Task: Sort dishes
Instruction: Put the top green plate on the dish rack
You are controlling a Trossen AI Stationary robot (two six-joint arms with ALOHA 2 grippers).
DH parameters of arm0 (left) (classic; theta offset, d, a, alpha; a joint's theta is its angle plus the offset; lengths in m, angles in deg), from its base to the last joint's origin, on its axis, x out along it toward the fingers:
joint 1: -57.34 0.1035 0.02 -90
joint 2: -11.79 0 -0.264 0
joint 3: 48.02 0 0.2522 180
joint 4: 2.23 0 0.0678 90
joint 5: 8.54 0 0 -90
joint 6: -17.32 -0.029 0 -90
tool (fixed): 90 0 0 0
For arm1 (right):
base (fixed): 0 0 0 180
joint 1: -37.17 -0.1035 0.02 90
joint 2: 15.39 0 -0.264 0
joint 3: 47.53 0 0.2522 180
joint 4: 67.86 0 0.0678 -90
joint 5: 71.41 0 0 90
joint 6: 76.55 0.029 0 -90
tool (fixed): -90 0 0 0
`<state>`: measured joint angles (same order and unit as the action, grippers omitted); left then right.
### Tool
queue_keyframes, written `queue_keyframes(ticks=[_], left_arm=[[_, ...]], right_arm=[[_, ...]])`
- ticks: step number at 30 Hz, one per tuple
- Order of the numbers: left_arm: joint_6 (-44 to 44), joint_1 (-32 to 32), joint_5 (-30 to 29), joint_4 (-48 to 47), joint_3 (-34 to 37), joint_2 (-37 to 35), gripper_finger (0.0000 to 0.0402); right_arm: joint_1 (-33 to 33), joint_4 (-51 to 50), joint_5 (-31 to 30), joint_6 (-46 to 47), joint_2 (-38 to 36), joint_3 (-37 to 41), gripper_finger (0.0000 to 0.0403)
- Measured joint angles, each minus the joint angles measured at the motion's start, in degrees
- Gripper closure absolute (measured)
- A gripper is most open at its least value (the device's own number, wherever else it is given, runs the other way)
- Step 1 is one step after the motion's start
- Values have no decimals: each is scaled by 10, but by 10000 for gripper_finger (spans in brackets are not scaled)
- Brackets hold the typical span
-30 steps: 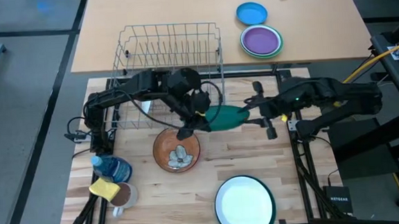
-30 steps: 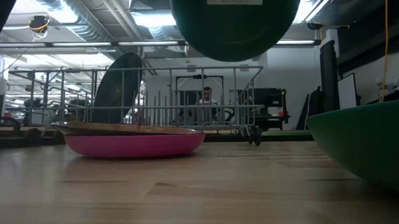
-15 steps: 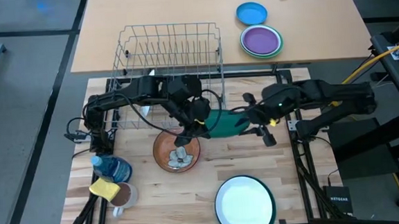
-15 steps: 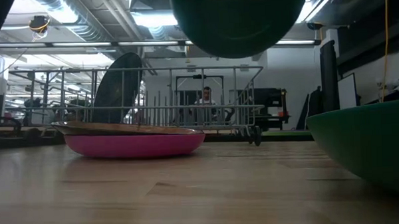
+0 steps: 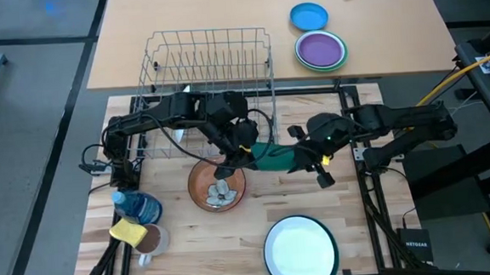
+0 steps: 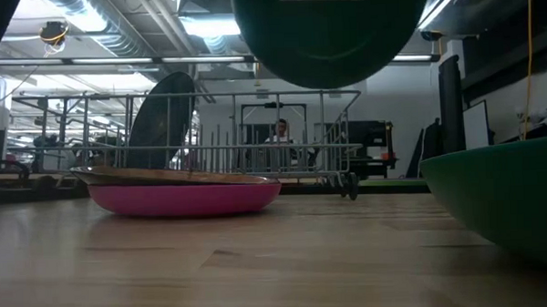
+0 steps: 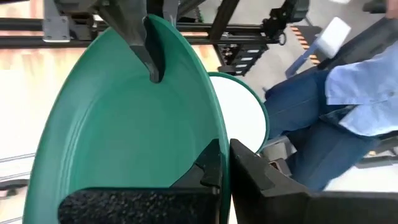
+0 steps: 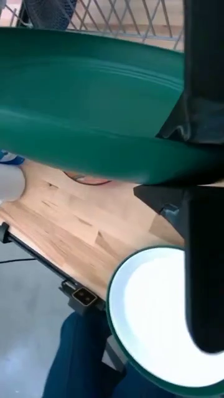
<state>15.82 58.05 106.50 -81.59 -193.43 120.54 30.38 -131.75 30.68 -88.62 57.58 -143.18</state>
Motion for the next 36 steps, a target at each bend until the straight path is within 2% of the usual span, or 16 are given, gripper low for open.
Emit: queue_keyframes(ticks=[7, 9, 12, 15, 20, 25, 30, 33, 36], left_arm=[[0, 0, -21, 16, 0, 0, 352], [5, 1, -55, 29, 0, 0, 333], [28, 4, -149, 41, 0, 0, 304], [-6, 13, -212, 40, 0, 0, 283], [-78, 39, -228, 32, 0, -14, 269], [-55, 68, -246, 25, -2, -48, 268], [-43, 87, -313, -19, -2, -95, 267], [-37, 89, -369, -45, -2, -124, 267], [-21, 89, -414, -64, -2, -148, 267]], right_arm=[[0, 14, -3, 8, 0, 0, 379], [1, 12, -11, 7, 0, 0, 379], [1, 5, -35, 12, 0, 0, 379], [2, -1, -62, 33, 0, 1, 379], [9, 5, -142, 47, 1, 1, 379], [72, 26, -143, 61, 1, 1, 379], [172, 107, -112, 62, 1, 1, 379], [245, 195, -44, 64, 5, 1, 379], [325, 309, 48, 114, 22, 1, 379]])
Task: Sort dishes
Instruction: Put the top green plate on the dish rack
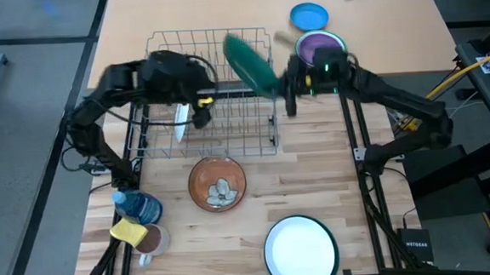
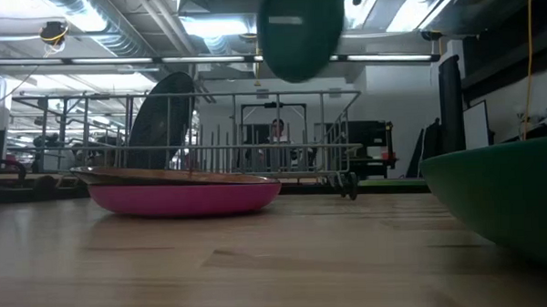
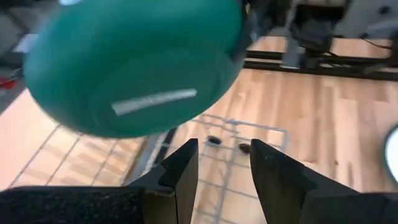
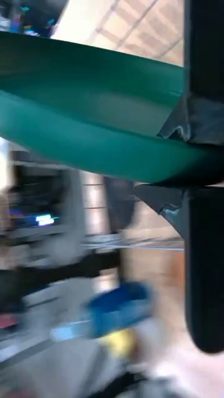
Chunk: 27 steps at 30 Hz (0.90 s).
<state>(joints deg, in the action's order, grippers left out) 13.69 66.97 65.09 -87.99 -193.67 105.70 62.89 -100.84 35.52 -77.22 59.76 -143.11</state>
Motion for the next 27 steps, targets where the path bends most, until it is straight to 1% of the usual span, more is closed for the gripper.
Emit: queue_keyframes(ticks=[4, 6, 8, 10, 12, 14, 17, 21, 24, 27], left_arm=[[17, 0, -45, -14, 0, -18, 267], [17, 0, -63, -15, 0, -22, 267], [7, 0, -82, -20, 0, -23, 267], [0, 0, -100, -25, 0, -23, 267], [-2, 2, -108, -25, 0, -23, 267], [6, 3, -109, -25, 0, -23, 267], [31, 3, -110, -25, 0, -23, 267], [76, 3, -110, -25, 0, -23, 267], [127, 3, -110, -26, 0, -23, 267], [179, 1, -111, -29, 0, -23, 267]], right_arm=[[93, 193, 128, 132, 54, 0, 379], [125, 305, 169, 212, 92, 0, 379], [147, 420, 190, 285, 135, 0, 379], [166, 524, 197, 360, 182, -1, 379], [180, 598, 198, 430, 233, -15, 379], [188, 631, 196, 487, 284, -44, 379], [191, 638, 174, 551, 359, -107, 379], [180, 640, 148, 654, 452, -219, 379], [168, 640, 114, 709, 511, -315, 379], [157, 606, 61, 724, 553, -404, 379]])
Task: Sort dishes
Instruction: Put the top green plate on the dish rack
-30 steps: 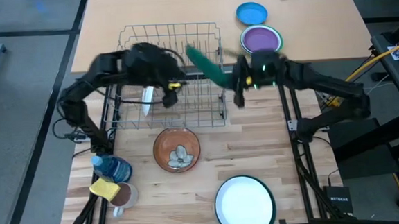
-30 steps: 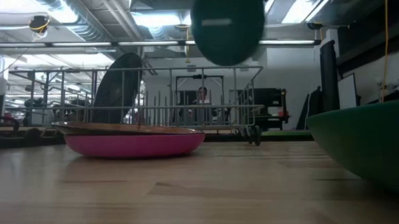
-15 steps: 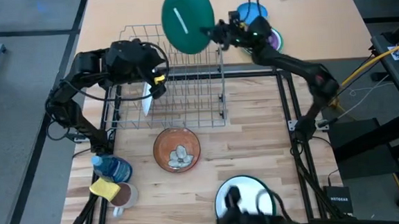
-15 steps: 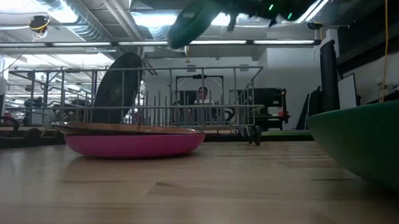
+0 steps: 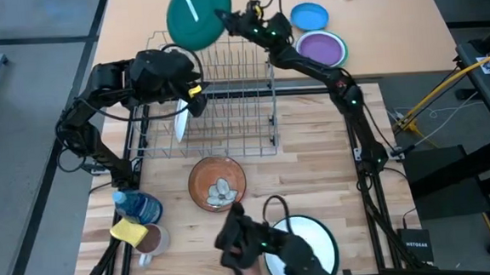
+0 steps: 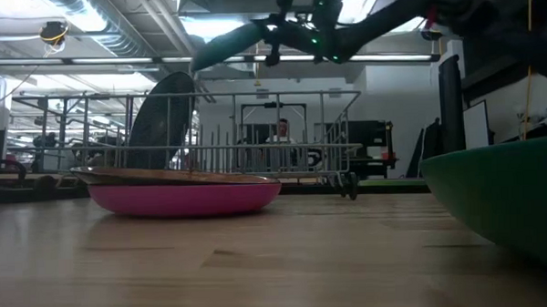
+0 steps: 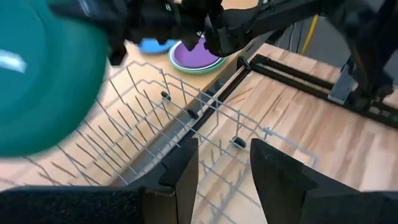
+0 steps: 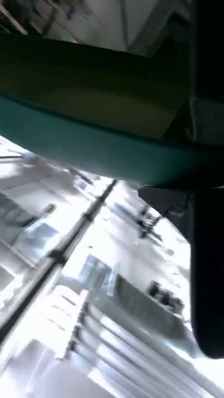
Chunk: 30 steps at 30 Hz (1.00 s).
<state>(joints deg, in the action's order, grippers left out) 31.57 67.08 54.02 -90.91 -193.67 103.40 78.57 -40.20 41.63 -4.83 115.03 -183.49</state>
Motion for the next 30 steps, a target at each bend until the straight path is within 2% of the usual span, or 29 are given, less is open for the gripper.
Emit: queue_keyframes(ticks=[3, 6, 14, 20, 30], left_arm=[[47, 0, 0, 0, 0, 0, 267], [69, 0, 0, 0, 0, 0, 267], [76, 0, -2, 1, 0, 0, 267], [89, 0, -30, 1, 0, 0, 267], [83, 2, -39, 2, 0, 0, 267]], right_arm=[[-10, -76, -43, -2, 31, -71, 379], [-19, -137, -70, -14, 53, -108, 379], [-38, -228, -106, -52, 57, -111, 379], [-43, -278, -126, -66, 57, -111, 379], [-55, -284, -143, -60, 93, -111, 379]])
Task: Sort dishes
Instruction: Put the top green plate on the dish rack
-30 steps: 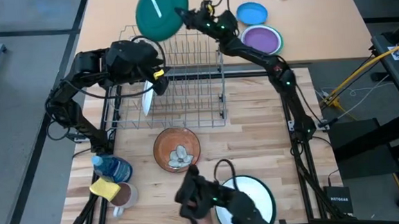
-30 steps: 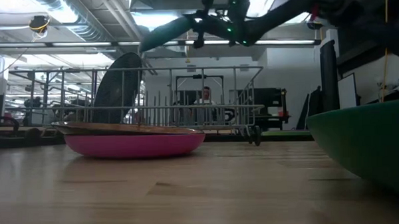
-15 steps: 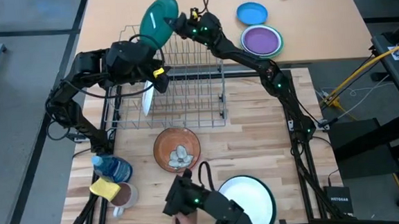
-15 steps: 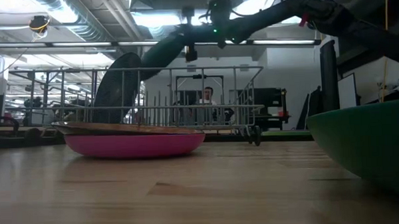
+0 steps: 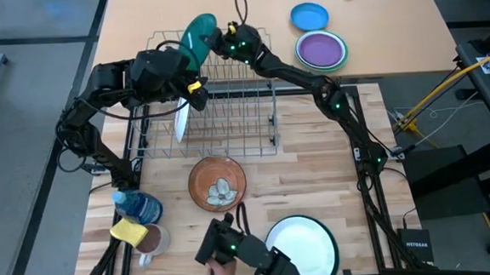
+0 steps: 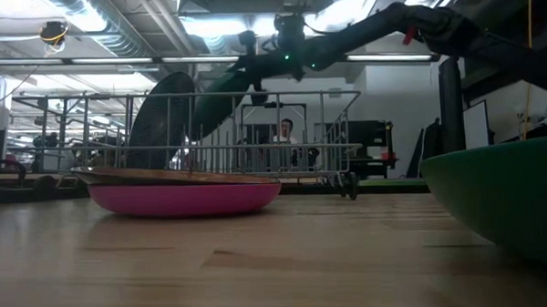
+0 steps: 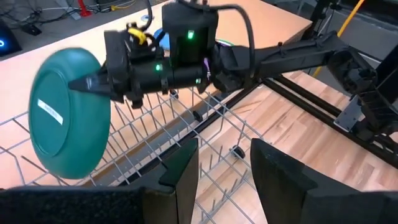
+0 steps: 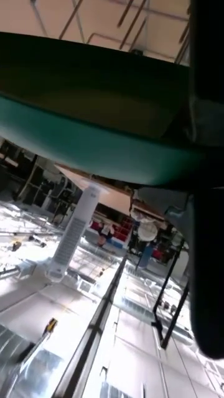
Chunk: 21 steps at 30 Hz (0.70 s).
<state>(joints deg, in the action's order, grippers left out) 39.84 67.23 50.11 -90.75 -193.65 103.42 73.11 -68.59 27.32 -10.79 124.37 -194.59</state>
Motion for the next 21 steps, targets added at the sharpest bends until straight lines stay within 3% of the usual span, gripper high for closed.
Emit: queue_keyframes(ticks=[21], left_arm=[[-19, 0, -15, -1, 0, 0, 267]], right_arm=[[-4, -61, -47, -46, 11, -1, 379]])
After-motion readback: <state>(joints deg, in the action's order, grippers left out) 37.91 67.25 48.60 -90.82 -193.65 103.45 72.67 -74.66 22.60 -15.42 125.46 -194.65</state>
